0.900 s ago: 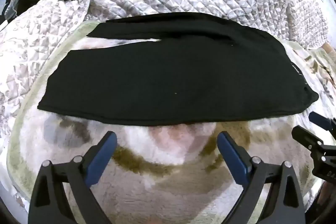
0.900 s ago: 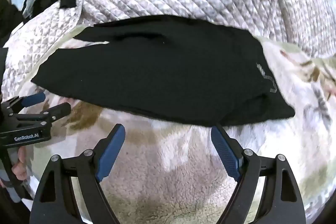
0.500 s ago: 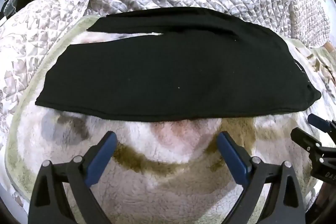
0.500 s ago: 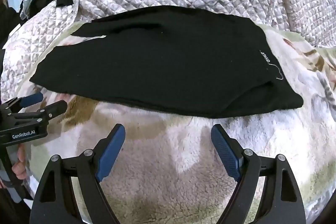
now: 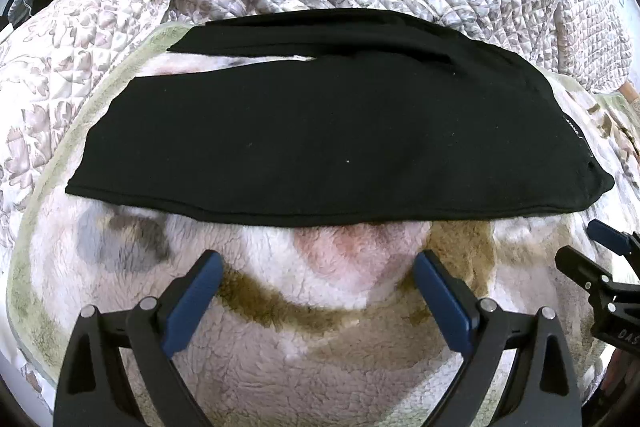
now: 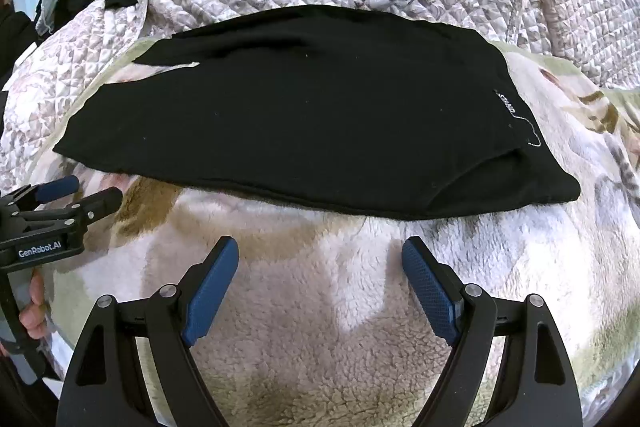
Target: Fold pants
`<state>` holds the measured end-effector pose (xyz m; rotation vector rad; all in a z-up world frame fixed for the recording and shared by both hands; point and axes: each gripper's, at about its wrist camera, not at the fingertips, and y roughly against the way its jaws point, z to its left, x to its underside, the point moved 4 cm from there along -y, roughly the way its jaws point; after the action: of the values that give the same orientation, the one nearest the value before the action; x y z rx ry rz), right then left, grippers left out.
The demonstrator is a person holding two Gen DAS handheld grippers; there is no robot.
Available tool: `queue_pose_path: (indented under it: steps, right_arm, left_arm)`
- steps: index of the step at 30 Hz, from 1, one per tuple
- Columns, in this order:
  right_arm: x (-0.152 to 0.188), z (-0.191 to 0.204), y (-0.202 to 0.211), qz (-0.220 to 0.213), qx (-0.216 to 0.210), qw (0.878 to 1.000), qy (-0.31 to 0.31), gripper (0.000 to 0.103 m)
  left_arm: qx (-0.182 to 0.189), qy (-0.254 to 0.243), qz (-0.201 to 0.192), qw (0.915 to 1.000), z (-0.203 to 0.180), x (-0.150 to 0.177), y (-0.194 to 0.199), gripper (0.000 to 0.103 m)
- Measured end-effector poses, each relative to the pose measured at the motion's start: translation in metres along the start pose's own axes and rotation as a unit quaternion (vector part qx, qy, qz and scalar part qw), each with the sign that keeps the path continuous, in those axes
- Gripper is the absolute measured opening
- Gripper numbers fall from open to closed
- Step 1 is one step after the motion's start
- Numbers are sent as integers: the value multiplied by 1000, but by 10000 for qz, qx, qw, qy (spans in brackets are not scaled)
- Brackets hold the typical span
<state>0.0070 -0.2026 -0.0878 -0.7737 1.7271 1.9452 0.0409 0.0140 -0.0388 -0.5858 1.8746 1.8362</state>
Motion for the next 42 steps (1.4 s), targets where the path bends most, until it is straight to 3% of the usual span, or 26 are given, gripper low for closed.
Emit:
queue_pose_path:
  steps: [42]
  right_arm:
    - [2, 1, -9, 39, 132, 9998, 112, 84]
  left_arm:
    - [-25, -30, -52, 10000, -4, 13, -4, 99]
